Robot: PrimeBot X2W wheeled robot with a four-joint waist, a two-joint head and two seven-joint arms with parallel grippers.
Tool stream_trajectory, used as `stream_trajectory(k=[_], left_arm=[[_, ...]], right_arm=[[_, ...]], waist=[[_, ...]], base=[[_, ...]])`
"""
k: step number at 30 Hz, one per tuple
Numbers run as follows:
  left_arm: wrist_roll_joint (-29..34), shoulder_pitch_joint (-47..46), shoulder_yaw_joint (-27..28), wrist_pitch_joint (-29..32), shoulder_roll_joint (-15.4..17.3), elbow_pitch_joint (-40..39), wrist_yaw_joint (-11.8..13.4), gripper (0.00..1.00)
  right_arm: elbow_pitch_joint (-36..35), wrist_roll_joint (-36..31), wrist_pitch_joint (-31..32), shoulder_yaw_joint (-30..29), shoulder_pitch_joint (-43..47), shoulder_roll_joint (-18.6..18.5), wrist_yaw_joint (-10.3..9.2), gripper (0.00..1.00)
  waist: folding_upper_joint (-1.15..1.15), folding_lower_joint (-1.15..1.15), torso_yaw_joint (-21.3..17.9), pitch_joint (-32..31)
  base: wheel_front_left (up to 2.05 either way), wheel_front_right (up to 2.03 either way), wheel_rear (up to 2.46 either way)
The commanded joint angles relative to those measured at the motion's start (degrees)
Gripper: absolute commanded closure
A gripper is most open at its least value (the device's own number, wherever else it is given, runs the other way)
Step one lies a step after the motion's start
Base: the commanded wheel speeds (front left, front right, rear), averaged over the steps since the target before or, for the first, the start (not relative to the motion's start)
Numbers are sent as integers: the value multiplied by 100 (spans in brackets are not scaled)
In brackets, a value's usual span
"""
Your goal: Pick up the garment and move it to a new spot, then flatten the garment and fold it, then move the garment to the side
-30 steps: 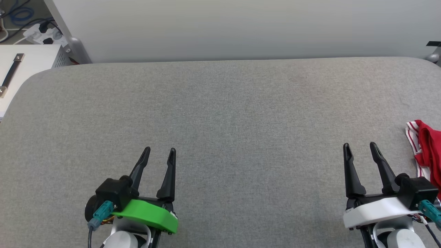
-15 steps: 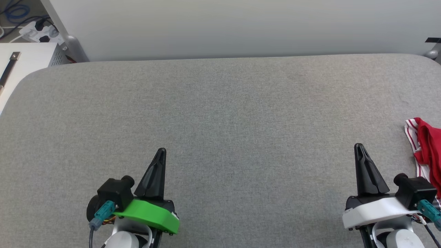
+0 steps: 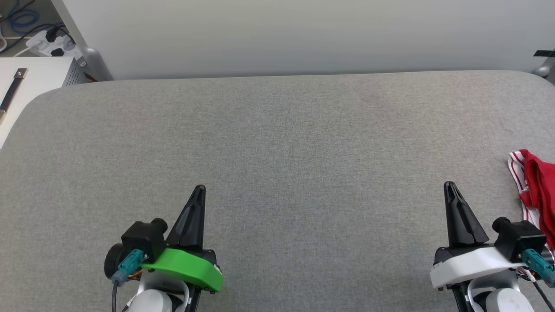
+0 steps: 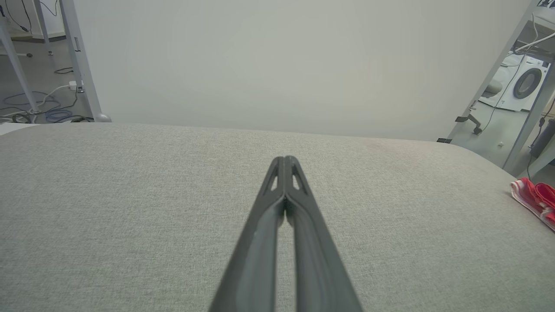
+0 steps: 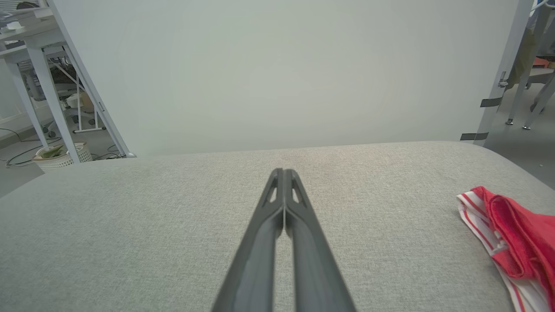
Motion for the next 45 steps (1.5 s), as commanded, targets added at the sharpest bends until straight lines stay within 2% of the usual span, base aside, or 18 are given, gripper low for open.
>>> stream_trajectory(k=[1,45], left_arm=[[80,51,33,36,-27,-35,48,100],[678,175,338,543,-98,-325,302,100]], right_arm=[[-35,-59,41,3,19,17,-1,100],[-156,-456,540,-4,64,67,-3,100]], waist=[[0,0,1,-6],[0,0,11,-172]], base=[[0,0,0],[0,0,0]])
